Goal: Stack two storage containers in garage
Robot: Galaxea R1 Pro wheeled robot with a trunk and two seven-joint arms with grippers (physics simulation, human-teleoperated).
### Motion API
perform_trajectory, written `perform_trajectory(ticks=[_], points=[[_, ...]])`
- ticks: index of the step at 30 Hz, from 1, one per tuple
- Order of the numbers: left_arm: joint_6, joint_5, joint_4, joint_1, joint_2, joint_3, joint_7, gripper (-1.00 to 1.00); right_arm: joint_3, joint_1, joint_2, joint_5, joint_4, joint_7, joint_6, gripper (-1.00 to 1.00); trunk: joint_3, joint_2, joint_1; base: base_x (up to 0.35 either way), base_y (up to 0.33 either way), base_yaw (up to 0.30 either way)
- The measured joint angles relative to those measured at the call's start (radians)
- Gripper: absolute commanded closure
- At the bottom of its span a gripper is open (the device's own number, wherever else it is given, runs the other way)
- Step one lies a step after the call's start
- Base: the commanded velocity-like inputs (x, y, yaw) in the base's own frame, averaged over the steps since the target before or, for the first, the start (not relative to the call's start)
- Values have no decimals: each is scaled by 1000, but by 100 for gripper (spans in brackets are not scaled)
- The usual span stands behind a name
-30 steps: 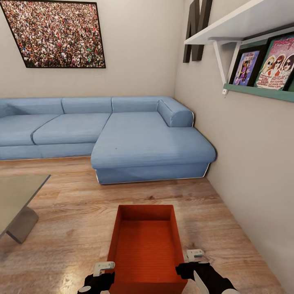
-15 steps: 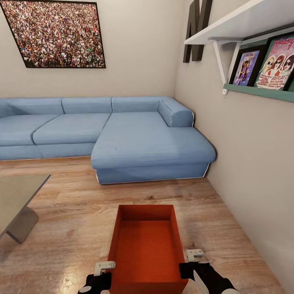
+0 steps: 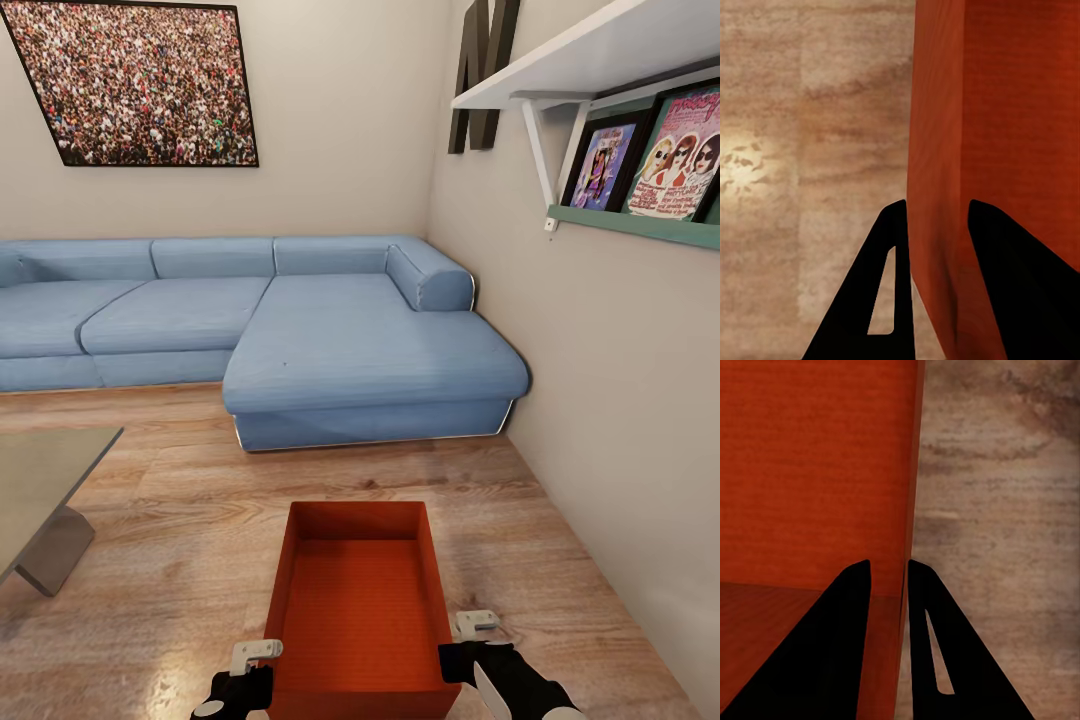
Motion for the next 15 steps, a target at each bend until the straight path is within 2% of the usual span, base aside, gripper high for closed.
perform_trajectory(ticks=[8, 15], points=[[0, 0, 0, 0, 0, 0, 0, 100, 1, 0, 0, -1, 0, 0, 0, 100, 0, 0, 0, 0, 0, 0], [1, 0, 0, 0, 0, -1, 0, 100, 0, 1, 0, -1, 0, 0, 0, 100, 27, 2, -3, 0, 0, 0]])
